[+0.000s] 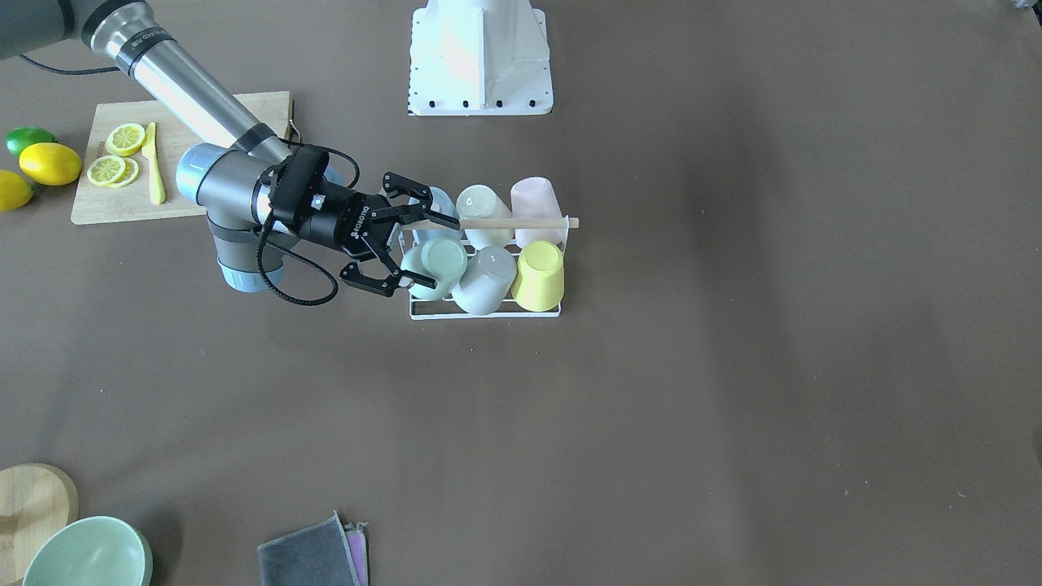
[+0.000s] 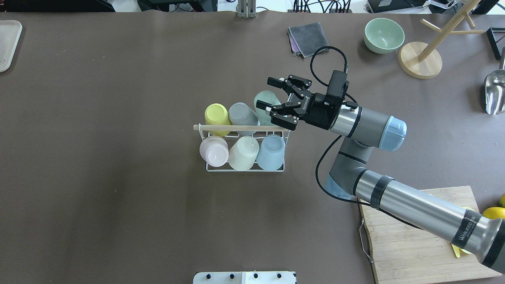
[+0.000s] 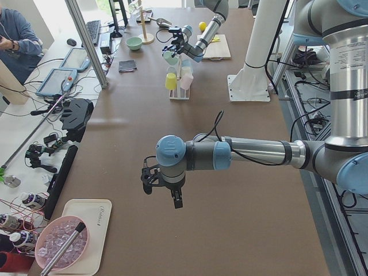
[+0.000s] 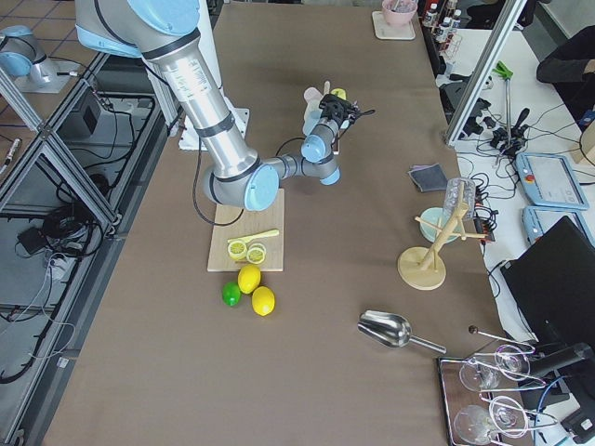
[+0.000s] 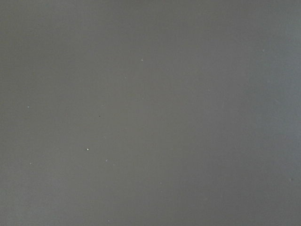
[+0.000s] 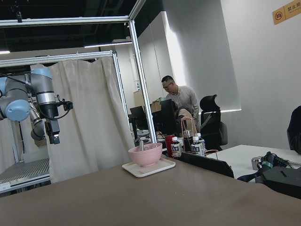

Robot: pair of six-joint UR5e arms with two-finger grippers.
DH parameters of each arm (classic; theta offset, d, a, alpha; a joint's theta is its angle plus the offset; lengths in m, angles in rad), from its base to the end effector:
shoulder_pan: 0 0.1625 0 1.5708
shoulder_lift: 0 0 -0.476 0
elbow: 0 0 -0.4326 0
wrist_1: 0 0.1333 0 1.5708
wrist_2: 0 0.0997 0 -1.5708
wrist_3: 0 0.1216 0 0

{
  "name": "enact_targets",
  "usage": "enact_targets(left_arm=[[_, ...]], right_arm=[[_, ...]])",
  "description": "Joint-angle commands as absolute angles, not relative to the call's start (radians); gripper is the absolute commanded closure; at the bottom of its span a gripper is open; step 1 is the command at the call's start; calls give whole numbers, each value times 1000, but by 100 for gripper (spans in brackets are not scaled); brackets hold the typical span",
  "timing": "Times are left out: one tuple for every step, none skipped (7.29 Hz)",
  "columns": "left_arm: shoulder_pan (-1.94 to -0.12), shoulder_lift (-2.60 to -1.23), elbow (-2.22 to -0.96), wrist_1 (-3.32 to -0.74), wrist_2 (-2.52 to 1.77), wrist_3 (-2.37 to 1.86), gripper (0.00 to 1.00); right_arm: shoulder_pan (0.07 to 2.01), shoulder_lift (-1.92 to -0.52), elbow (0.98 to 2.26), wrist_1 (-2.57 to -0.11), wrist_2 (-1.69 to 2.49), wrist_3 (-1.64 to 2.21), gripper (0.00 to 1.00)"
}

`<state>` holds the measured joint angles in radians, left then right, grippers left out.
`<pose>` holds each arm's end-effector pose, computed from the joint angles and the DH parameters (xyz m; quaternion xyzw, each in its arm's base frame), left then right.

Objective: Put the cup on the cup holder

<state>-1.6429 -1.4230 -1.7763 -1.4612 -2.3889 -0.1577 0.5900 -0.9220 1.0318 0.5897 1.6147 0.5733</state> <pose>-0.0774 -0.4526 0.6965 -0.0408 0.3962 -0.1154 0.9100 -0.5490 -0.5216 0.3399 0.6397 -0.6421 -0.1049 0.4091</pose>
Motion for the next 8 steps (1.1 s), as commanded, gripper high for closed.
enact_targets(left_arm=[[-1651,-1419,-1781,-1462,-2398,-161,1],[-1655,-1419,-1775,-1460,-2396,-160,1],[-1655,-1422,-1773,-1462,-2395,-152,1],[-1655,-1427,-1785,-1460,-2387,-152,1],[-1654,-1428,-1778,-1471,-2385,-140,1],[-1654,-1421,-1767,-1479,-2385,43,1],[-1654,-1420,-1744,-1480,-2387,145,1],[-1652,-1424,-1749,-1483,-2384,153,1]], right_arm=[[604,-923,1034,595,1602,586,0],[618,-922,1035,595,1600,594,0],[655,-914,1042,588,1601,595,0],[726,-908,1072,506,1606,603,0],[780,-910,1122,374,1615,677,0],[816,-910,1152,263,1632,711,0],[837,-913,1192,133,1632,713,0],[842,-940,1260,-11,1632,715,0]])
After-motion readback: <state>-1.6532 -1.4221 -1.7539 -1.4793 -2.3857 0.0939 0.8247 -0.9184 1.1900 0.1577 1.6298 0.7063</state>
